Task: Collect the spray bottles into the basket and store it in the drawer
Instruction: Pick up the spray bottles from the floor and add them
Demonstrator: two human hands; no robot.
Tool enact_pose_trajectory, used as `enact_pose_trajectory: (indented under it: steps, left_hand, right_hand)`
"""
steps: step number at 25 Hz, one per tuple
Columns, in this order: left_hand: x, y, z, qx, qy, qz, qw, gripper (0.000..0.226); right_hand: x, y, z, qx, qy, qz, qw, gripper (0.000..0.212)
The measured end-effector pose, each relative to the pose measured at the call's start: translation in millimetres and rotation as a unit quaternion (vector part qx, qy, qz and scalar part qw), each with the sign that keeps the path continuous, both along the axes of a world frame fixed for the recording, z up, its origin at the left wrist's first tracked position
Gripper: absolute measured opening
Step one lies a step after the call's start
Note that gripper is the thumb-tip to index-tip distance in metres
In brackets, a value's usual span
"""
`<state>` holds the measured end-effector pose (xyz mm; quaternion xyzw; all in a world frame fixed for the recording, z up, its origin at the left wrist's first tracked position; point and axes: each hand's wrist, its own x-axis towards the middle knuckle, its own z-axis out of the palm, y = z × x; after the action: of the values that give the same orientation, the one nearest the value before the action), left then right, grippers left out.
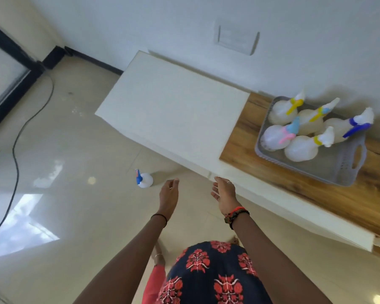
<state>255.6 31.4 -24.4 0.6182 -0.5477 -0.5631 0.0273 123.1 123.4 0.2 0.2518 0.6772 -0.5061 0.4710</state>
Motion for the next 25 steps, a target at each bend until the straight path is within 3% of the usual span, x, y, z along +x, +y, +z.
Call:
enact_pose_trajectory:
  steps: [13, 22, 25]
  left_hand:
    - [205.3, -201.1, -79.1, 0.034, -0.036, 0.067, 0.997, 0.042]
    - [222.2, -248.2, -213.4, 0.077, -0.042, 0.134, 0.987, 0.040]
    - [210.5, -257.7, -280.8, 0.088, -0.041, 0.123, 0.988, 0.026]
  right_hand:
    - [148.3, -155.5, -86.5, 0.036, -0.006, 0.073, 0.997, 0.008]
    - [164.4, -221.9, -233.3, 0.046, -0.011, 0.163, 0.986, 0.007]
    - [167.6, -247.9, -302.4, 0.051, -0.018, 0.207, 0.977, 0.010]
